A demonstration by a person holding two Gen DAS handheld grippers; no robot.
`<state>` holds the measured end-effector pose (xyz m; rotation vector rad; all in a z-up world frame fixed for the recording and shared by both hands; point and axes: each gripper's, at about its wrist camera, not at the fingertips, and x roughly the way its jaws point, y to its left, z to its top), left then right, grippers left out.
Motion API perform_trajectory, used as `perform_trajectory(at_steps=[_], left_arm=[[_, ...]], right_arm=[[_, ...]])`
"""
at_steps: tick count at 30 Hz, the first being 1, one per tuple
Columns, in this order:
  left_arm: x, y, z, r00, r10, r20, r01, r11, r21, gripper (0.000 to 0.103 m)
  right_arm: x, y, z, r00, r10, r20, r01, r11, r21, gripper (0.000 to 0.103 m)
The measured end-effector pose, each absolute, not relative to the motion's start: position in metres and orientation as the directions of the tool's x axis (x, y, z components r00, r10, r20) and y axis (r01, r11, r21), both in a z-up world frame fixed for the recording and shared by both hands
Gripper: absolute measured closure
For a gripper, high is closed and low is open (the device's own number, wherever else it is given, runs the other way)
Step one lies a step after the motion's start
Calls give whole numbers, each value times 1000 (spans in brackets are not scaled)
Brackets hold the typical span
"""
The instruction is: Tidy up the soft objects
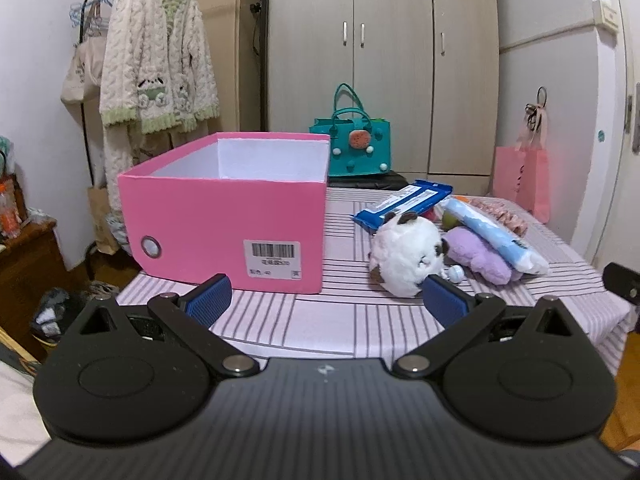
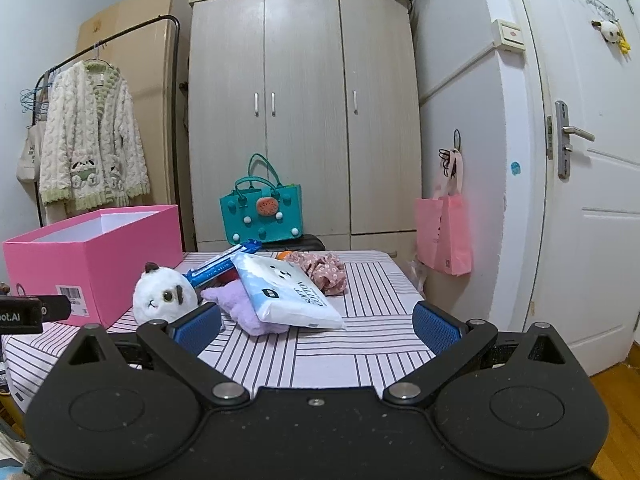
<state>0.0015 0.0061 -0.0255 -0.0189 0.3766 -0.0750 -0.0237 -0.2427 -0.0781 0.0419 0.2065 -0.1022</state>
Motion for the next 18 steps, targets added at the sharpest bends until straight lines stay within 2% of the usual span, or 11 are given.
perform_trajectory(at_steps=[7,13,18], left_arm=[[-1,5,-24,928,-96,-360,87,995,-42,0],[1,6,-24,925,-97,-367,85,995,-50,0],[7,5,-24,916,-92,-390,79,996,-47,0]], right_arm=[[-24,-247,-81,981,-57,-188,65,997,36,0],[-16,-260,-92,976,17,-219,7,994,106,0],[-13,-268,-97,976,14,-216,4,997,82,0]])
